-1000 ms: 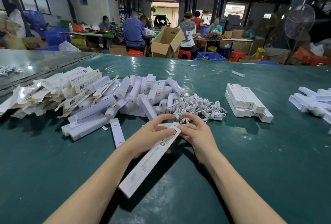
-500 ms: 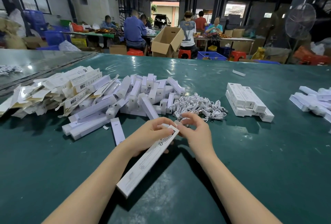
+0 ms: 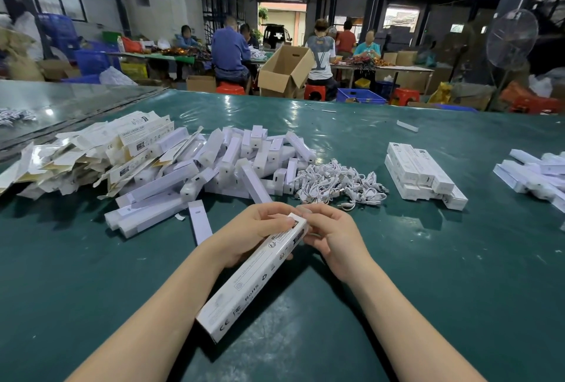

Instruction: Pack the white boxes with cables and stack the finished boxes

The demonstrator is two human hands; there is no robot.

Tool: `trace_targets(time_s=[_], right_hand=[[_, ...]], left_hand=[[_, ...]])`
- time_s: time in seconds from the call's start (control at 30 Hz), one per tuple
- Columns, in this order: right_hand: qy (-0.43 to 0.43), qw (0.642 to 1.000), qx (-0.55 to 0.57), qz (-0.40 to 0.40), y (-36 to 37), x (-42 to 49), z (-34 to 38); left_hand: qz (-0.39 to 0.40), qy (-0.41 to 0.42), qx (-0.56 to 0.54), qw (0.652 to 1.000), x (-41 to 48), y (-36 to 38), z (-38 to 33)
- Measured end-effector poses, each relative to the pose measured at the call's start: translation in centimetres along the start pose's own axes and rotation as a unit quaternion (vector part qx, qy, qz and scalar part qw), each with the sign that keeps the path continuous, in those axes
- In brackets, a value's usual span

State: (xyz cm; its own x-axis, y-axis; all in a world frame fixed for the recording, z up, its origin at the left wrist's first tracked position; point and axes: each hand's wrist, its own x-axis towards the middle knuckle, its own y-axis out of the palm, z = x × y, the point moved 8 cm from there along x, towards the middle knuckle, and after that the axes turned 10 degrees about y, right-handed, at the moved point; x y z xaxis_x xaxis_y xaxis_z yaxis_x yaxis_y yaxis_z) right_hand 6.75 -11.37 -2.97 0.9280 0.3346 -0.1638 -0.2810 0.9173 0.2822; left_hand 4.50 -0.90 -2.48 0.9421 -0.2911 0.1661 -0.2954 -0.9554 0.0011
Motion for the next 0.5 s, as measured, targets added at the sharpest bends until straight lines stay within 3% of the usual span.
trace_targets(time_s=[0.17,0.5], right_hand=[[-0.025,0.999,-0.011,-0.020,-0.1,0.0,0.1],[0.000,0.996,-0.025,-0.085,-1.1,-0.2,-0.1]], left_hand=[[-0.065,0.001,0.042,0.997,0.2,-1.4,0.2],[-0.057,0.028,0.106,0.992,0.4,-0.7,-0.3]])
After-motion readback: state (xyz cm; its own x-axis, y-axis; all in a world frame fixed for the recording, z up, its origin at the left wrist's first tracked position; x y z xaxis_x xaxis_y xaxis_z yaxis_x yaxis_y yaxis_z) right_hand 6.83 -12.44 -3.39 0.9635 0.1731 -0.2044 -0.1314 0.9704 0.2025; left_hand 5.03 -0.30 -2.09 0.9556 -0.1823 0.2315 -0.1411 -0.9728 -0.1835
